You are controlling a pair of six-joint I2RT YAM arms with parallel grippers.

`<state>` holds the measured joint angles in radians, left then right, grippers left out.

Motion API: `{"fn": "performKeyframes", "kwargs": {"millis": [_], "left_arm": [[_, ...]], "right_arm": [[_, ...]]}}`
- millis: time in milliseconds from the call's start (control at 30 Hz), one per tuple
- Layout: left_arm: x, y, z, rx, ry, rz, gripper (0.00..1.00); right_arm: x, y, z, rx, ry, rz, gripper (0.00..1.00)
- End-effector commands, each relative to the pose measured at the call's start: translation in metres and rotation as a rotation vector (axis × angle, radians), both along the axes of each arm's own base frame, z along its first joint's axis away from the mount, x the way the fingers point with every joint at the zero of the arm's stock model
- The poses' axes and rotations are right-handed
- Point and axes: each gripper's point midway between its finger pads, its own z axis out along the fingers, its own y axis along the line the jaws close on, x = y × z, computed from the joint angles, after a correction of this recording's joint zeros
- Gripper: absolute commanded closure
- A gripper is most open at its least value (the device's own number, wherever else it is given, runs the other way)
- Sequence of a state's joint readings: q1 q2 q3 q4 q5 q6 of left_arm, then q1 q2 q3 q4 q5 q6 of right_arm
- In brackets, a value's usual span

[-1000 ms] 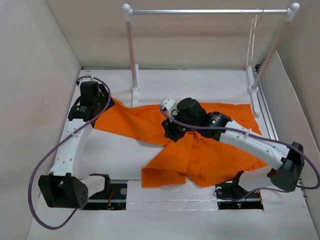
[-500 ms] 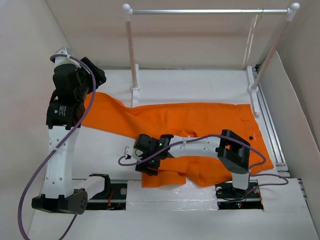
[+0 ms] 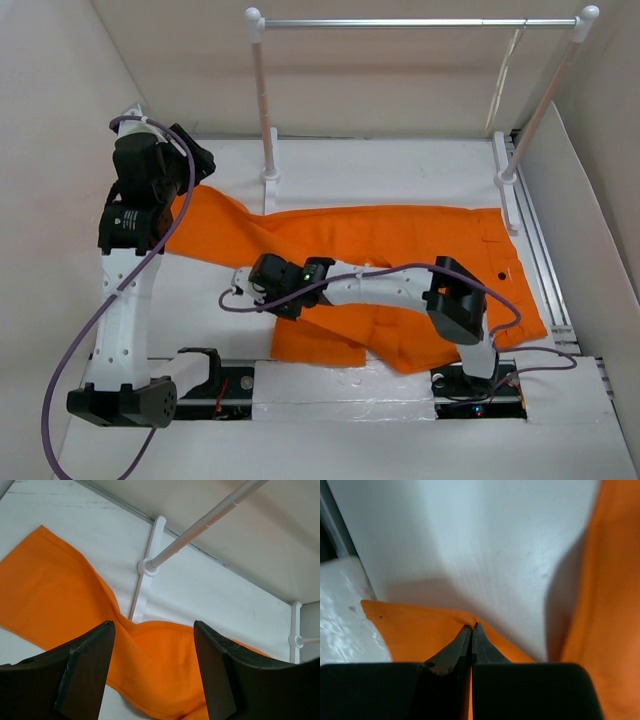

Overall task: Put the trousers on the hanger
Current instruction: Fold the trousers

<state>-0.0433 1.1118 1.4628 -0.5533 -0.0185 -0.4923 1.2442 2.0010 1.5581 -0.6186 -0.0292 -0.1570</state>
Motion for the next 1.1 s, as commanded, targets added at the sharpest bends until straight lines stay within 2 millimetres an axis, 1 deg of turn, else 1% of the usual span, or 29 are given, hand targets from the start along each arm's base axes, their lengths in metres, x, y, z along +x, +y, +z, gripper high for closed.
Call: {"fn": "performKeyframes", "kwargs": {"millis": [0, 67, 100, 167, 200, 233, 267, 300, 367, 400, 433, 467, 500, 533, 567, 600, 633, 667, 700, 767, 800, 833, 867, 900, 933, 967, 1000, 1033, 1067], "left_arm": [[-0.003, 0.002, 0.021, 0.011, -0.052, -0.003, 0.40], [-0.002, 0.004, 0.029, 0.019, -0.061, 0.004, 0.40], [-0.003, 0.007, 0.037, 0.025, -0.076, 0.020, 0.40], [-0.004, 0.012, 0.043, 0.038, -0.085, 0.047, 0.40], [-0.006, 0.020, 0.056, 0.051, -0.110, 0.089, 0.40], [-0.008, 0.024, 0.059, 0.064, -0.111, 0.106, 0.40], [-0.009, 0.029, 0.065, 0.072, -0.122, 0.129, 0.40], [-0.013, 0.036, 0.077, 0.082, -0.148, 0.167, 0.40], [-0.017, 0.042, 0.085, 0.097, -0.154, 0.199, 0.39], [-0.020, 0.048, 0.090, 0.107, -0.164, 0.232, 0.40], [-0.021, 0.051, 0.090, 0.111, -0.161, 0.245, 0.39], [-0.022, 0.054, 0.089, 0.116, -0.159, 0.263, 0.39], [-0.021, 0.061, 0.079, 0.131, -0.135, 0.300, 0.39], [-0.023, 0.064, 0.075, 0.136, -0.129, 0.316, 0.39], [-0.024, 0.067, 0.070, 0.138, -0.119, 0.337, 0.39], [-0.023, 0.073, 0.051, 0.158, -0.075, 0.367, 0.38], [-0.026, 0.076, 0.049, 0.159, -0.086, 0.383, 0.38], [-0.028, 0.078, 0.042, 0.164, -0.077, 0.395, 0.38], [-0.030, 0.081, 0.017, 0.180, -0.033, 0.411, 0.37], [-0.030, 0.081, 0.008, 0.183, -0.016, 0.412, 0.37], [-0.030, 0.082, -0.012, 0.193, 0.028, 0.410, 0.37], [-0.029, 0.080, -0.021, 0.196, 0.044, 0.397, 0.36], [-0.027, 0.076, -0.031, 0.199, 0.064, 0.368, 0.36], [-0.024, 0.068, -0.053, 0.196, 0.117, 0.321, 0.36], [-0.021, 0.064, -0.073, 0.203, 0.172, 0.284, 0.37], [-0.019, 0.056, -0.086, 0.198, 0.204, 0.239, 0.39], [-0.019, 0.035, -0.115, 0.157, 0.265, 0.118, 0.41], [-0.014, 0.021, -0.132, 0.158, 0.299, 0.043, 0.45], [-0.015, -0.015, -0.170, 0.167, 0.389, -0.089, 0.47]], "right_arm": [[0.043, 0.032, 0.150, 0.340, -0.180, -0.144, 1.00], [0.052, 0.023, 0.246, 0.538, -0.270, -0.187, 1.00], [0.064, 0.014, 0.270, 0.581, -0.293, -0.222, 1.00], [0.067, 0.000, 0.312, 0.660, -0.315, -0.243, 1.00], [0.071, -0.004, 0.328, 0.690, -0.326, -0.254, 1.00], [0.069, -0.003, 0.331, 0.700, -0.318, -0.245, 1.00], [0.069, 0.002, 0.329, 0.707, -0.309, -0.237, 1.00], [0.067, 0.008, 0.307, 0.683, -0.267, -0.248, 1.00], [0.061, 0.025, 0.286, 0.699, -0.188, -0.236, 1.00], [0.053, 0.039, 0.267, 0.698, -0.128, -0.245, 1.00], [0.036, 0.051, 0.235, 0.670, -0.065, -0.202, 1.00], [0.028, 0.067, 0.234, 0.725, -0.042, -0.172, 1.00], [0.018, 0.081, 0.208, 0.705, 0.016, -0.159, 1.00], [-0.003, 0.092, 0.185, 0.685, 0.103, -0.091, 1.00], [-0.025, 0.106, 0.176, 0.690, 0.160, -0.034, 0.92], [-0.041, 0.114, 0.162, 0.674, 0.206, 0.016, 0.70], [-0.062, 0.122, 0.138, 0.634, 0.283, 0.099, 0.65], [-0.072, 0.121, 0.132, 0.599, 0.310, 0.123, 0.59], [-0.074, 0.115, 0.123, 0.555, 0.305, 0.142, 0.44], [-0.064, 0.103, 0.132, 0.551, 0.271, 0.114, 0.41], [-0.062, 0.097, 0.137, 0.552, 0.241, 0.116, 0.34], [-0.047, 0.088, 0.143, 0.560, 0.192, 0.077, 0.34], [-0.041, 0.069, 0.158, 0.563, 0.157, 0.059, 0.35], [-0.026, 0.056, 0.162, 0.560, 0.129, 0.023, 0.37], [-0.018, 0.043, 0.165, 0.553, 0.106, -0.007, 0.43], [-0.014, 0.026, 0.183, 0.583, 0.082, -0.024, 0.48], [-0.003, 0.007, 0.167, 0.549, 0.083, -0.064, 0.65], [0.000, -0.005, 0.165, 0.548, 0.083, -0.083, 0.81], [0.013, -0.040, 0.154, 0.539, 0.073, -0.152, 1.00]]}}
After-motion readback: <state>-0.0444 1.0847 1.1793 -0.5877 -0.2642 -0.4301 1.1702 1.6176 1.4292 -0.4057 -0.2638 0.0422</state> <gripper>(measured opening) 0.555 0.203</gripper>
